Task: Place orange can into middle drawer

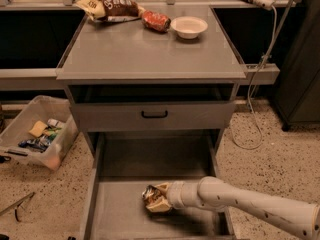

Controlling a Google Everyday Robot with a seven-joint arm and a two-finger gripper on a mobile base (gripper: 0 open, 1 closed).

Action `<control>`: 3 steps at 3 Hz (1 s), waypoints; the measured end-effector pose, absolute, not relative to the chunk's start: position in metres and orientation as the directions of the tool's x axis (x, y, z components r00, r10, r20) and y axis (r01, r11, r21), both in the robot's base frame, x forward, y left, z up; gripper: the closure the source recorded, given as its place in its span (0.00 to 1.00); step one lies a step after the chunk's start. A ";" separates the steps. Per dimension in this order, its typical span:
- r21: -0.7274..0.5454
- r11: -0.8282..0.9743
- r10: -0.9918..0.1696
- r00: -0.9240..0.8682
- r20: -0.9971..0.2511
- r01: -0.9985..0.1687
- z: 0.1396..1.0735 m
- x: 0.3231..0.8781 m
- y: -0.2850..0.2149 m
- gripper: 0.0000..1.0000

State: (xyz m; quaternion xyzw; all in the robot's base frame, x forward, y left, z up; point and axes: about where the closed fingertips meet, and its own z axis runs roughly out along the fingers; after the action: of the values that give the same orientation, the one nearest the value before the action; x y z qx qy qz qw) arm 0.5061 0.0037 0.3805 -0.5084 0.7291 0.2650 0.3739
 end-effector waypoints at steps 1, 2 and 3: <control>0.006 0.343 -0.543 -0.204 -0.815 -0.939 0.381 0.506 0.004 0.59; 0.006 0.343 -0.543 -0.204 -0.815 -0.939 0.381 0.506 0.004 0.35; 0.006 0.343 -0.543 -0.204 -0.815 -0.939 0.381 0.506 0.004 0.12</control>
Offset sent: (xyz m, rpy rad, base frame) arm 0.0000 0.0000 0.0000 0.0000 0.0000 0.0000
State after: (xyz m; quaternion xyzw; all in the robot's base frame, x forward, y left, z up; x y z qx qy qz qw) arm 0.5061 0.0038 0.3805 -0.5084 0.7290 0.2651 0.3738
